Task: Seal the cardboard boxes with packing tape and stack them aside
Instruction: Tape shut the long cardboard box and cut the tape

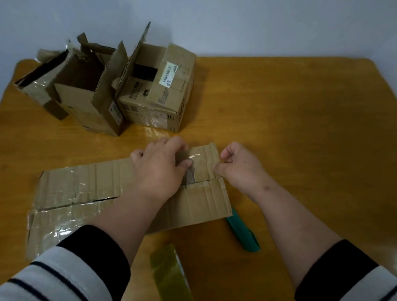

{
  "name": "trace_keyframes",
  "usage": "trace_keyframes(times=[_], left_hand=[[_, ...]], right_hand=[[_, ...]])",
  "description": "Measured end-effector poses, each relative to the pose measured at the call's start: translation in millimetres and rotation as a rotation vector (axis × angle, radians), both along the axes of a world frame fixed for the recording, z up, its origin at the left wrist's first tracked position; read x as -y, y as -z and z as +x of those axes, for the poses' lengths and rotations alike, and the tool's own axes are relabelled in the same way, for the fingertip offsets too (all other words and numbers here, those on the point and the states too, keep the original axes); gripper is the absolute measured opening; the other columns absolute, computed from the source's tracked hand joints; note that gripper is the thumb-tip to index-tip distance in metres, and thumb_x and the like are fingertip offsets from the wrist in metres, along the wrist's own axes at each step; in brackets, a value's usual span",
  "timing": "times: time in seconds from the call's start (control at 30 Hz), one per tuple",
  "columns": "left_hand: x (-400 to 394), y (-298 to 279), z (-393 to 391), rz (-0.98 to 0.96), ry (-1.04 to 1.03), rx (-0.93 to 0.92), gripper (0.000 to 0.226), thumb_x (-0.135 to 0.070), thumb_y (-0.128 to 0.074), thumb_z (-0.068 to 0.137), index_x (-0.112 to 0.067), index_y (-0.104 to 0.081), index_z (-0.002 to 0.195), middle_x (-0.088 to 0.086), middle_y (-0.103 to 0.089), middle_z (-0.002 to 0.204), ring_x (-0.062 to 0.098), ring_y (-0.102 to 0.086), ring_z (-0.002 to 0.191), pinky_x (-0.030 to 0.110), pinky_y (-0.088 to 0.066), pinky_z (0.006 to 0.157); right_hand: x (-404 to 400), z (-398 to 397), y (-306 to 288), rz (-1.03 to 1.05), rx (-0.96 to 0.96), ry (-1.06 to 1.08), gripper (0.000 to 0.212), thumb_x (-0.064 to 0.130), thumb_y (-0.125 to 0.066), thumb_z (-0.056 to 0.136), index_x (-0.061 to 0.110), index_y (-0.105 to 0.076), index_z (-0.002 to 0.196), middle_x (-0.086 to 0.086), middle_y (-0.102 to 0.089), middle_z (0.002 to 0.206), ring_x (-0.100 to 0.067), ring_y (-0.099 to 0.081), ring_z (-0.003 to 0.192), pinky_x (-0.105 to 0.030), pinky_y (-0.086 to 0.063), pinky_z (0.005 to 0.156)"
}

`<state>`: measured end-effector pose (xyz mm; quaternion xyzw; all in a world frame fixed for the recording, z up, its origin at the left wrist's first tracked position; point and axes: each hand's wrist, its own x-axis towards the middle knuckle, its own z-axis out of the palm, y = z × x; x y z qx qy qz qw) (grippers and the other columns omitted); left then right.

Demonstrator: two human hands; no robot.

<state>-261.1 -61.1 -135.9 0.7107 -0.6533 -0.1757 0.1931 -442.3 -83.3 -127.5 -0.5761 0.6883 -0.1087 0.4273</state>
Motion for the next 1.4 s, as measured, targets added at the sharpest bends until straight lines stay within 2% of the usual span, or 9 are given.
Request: trace_keyframes(times=[0.17, 0.37, 0.53, 0.63, 0.77, 0.87, 0.97, 1.2, 1.4], left_hand=[[6, -5, 2, 0.081, -0.027, -0.085, 0.049, -0.040, -0.070, 0.085, -0.046, -0.043, 0.126, -0.019, -0.054, 0.102, 0.007, -0.049, 0.103, 0.035, -0.023, 0.090], [21, -5, -3, 0.299, -0.045, 0.109, 0.037, -0.069, -0.059, 0.079, -0.042, -0.057, 0.104, -0.015, -0.055, 0.110, 0.016, -0.049, 0.111, 0.038, -0.021, 0.083], [31, -7, 0, 0.394, -0.126, -0.129, 0.015, -0.054, -0.068, 0.082, -0.039, -0.063, 0.082, -0.019, -0.063, 0.092, 0.011, -0.052, 0.099, 0.036, -0.021, 0.084], [27, -9, 10, 0.309, -0.113, -0.252, 0.014, -0.031, -0.065, 0.091, -0.042, -0.063, 0.099, -0.016, -0.062, 0.113, 0.011, -0.053, 0.109, 0.038, -0.033, 0.100], [-7, -21, 28, -0.045, -0.008, 0.103, 0.033, -0.046, -0.062, 0.084, -0.030, -0.055, 0.113, -0.009, -0.049, 0.107, 0.018, -0.047, 0.104, 0.039, -0.038, 0.088], [-39, -28, 32, 0.190, 0.230, 0.186, 0.051, -0.072, -0.039, 0.080, -0.032, -0.053, 0.108, -0.011, -0.051, 0.103, 0.014, -0.051, 0.098, 0.035, -0.047, 0.081], [-52, -28, 29, 0.283, 0.319, 0.309, 0.058, -0.076, -0.043, 0.081, -0.033, -0.051, 0.119, -0.008, -0.050, 0.123, 0.015, -0.045, 0.112, 0.032, -0.042, 0.092], [-57, -22, 14, 0.439, 0.200, 0.121, 0.057, -0.056, -0.065, 0.081, -0.029, -0.046, 0.126, -0.001, -0.057, 0.119, 0.020, -0.054, 0.109, 0.030, -0.043, 0.084], [-65, -5, 18, 0.518, 0.153, -0.101, 0.034, -0.044, -0.058, 0.092, -0.039, -0.046, 0.124, -0.006, -0.061, 0.112, 0.015, -0.057, 0.096, 0.031, -0.047, 0.080]], right_hand=[[0, 1, 2, 0.012, 0.020, 0.019, 0.022, 0.033, -0.068, 0.085, 0.032, -0.047, 0.086, 0.005, -0.060, 0.090, -0.015, -0.060, 0.081, -0.041, -0.054, 0.080], [1, 1, 2, 0.021, 0.036, 0.019, 0.021, 0.032, -0.068, 0.086, 0.032, -0.047, 0.086, 0.006, -0.059, 0.093, -0.013, -0.059, 0.083, -0.037, -0.053, 0.078], [0, -2, 1, 0.071, 0.175, 0.051, 0.016, 0.024, -0.067, 0.090, 0.028, -0.052, 0.090, -0.001, -0.062, 0.101, -0.018, -0.060, 0.092, -0.033, -0.051, 0.077], [-2, -4, -1, 0.105, 0.244, 0.087, 0.011, 0.021, -0.064, 0.092, 0.025, -0.054, 0.091, -0.002, -0.066, 0.099, -0.021, -0.063, 0.094, -0.037, -0.052, 0.082], [-7, -2, 0, 0.097, 0.253, 0.108, 0.008, 0.024, -0.061, 0.095, 0.023, -0.053, 0.092, -0.002, -0.066, 0.099, -0.019, -0.061, 0.089, -0.032, -0.049, 0.073], [-8, 1, -1, 0.073, 0.188, 0.089, 0.010, 0.027, -0.058, 0.096, 0.023, -0.051, 0.091, 0.000, -0.062, 0.095, -0.014, -0.055, 0.081, -0.029, -0.042, 0.064], [-8, 4, -4, 0.066, 0.117, 0.073, 0.008, 0.027, -0.056, 0.096, 0.024, -0.051, 0.092, 0.002, -0.060, 0.092, -0.011, -0.053, 0.075, -0.027, -0.038, 0.058], [-9, 8, -5, 0.039, 0.064, 0.072, 0.007, 0.025, -0.056, 0.095, 0.024, -0.050, 0.092, 0.002, -0.058, 0.087, -0.011, -0.053, 0.072, -0.028, -0.041, 0.057], [-10, 10, -2, 0.028, 0.044, 0.076, 0.008, 0.026, -0.055, 0.095, 0.025, -0.048, 0.090, 0.000, -0.060, 0.088, -0.013, -0.054, 0.073, -0.030, -0.045, 0.060]])
